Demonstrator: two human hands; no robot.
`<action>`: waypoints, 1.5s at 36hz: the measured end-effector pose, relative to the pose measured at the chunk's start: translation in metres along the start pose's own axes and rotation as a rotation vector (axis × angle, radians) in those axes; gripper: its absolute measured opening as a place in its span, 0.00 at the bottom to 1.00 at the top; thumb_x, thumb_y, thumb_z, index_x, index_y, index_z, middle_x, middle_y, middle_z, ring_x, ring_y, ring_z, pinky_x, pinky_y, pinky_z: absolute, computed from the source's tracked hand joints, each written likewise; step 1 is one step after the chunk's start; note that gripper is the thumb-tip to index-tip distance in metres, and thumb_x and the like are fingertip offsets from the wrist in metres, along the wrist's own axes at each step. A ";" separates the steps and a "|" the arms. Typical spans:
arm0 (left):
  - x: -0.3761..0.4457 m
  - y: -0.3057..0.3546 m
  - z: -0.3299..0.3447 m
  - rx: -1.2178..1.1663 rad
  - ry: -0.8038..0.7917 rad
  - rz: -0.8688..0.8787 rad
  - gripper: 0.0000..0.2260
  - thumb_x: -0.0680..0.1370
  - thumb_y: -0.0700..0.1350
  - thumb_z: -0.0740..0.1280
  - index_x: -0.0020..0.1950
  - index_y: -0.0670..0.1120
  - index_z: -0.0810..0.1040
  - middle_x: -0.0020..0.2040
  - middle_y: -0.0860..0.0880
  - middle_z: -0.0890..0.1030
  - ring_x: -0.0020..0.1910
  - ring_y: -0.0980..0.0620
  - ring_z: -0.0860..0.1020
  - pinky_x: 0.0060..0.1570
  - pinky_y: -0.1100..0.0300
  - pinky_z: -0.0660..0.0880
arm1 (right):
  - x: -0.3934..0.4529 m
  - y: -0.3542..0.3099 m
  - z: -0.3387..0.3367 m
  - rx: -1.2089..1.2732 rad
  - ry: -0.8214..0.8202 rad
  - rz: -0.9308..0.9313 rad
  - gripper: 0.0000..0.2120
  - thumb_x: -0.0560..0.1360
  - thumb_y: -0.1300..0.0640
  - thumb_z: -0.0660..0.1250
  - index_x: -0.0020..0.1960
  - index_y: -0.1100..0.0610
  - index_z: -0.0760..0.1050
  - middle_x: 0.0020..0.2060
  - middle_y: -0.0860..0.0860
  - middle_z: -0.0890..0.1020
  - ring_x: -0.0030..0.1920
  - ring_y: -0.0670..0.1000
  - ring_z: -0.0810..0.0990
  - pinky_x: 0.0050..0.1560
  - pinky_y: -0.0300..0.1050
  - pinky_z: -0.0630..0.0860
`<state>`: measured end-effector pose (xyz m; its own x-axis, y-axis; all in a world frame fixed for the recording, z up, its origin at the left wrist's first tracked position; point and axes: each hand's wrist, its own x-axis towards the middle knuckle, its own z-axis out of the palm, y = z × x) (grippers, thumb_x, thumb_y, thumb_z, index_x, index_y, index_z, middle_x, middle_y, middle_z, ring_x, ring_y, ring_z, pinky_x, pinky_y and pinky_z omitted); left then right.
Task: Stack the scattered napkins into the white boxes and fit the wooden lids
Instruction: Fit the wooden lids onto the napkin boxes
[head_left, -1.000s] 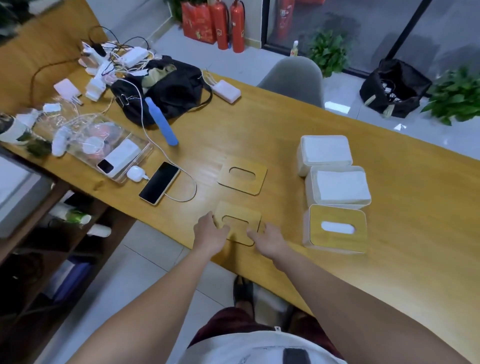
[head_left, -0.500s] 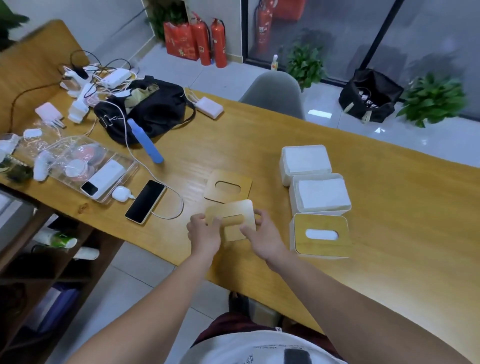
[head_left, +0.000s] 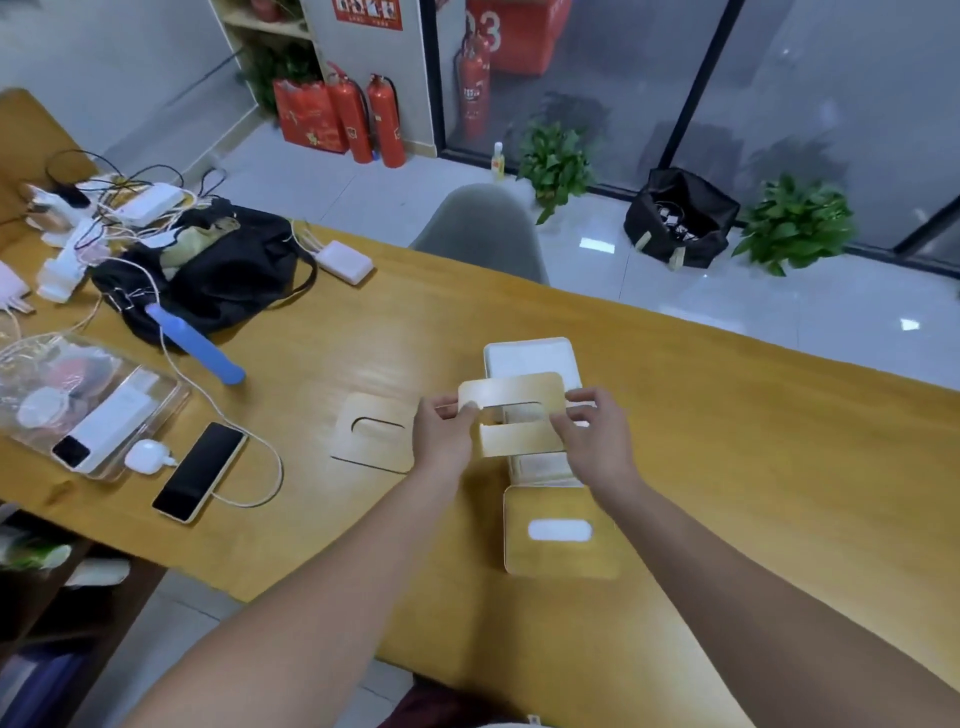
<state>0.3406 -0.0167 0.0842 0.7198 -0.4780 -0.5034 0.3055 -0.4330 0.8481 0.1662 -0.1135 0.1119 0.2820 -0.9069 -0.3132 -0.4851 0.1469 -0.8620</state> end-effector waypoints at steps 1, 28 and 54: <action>0.003 0.005 0.008 0.000 -0.008 0.006 0.10 0.81 0.47 0.74 0.62 0.52 0.79 0.56 0.52 0.83 0.51 0.56 0.81 0.46 0.59 0.73 | 0.009 0.000 -0.005 0.008 0.006 0.006 0.10 0.82 0.55 0.73 0.60 0.48 0.75 0.50 0.50 0.86 0.50 0.50 0.84 0.41 0.45 0.75; 0.091 0.012 0.108 0.110 -0.021 0.078 0.19 0.87 0.50 0.54 0.72 0.61 0.80 0.64 0.61 0.84 0.63 0.55 0.82 0.67 0.50 0.80 | 0.148 0.017 -0.009 0.057 -0.001 0.068 0.10 0.82 0.55 0.74 0.61 0.51 0.77 0.48 0.49 0.85 0.41 0.49 0.83 0.33 0.38 0.74; 0.127 0.022 0.126 0.320 -0.044 0.103 0.17 0.89 0.55 0.50 0.76 0.57 0.70 0.54 0.53 0.80 0.47 0.52 0.78 0.44 0.53 0.72 | 0.187 0.036 -0.005 -0.209 0.114 -0.121 0.19 0.84 0.42 0.68 0.67 0.53 0.82 0.61 0.48 0.81 0.48 0.42 0.79 0.50 0.40 0.75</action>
<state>0.3602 -0.1836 0.0179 0.7070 -0.5611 -0.4305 0.0167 -0.5953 0.8033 0.1976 -0.2801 0.0238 0.2593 -0.9531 -0.1560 -0.6174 -0.0393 -0.7857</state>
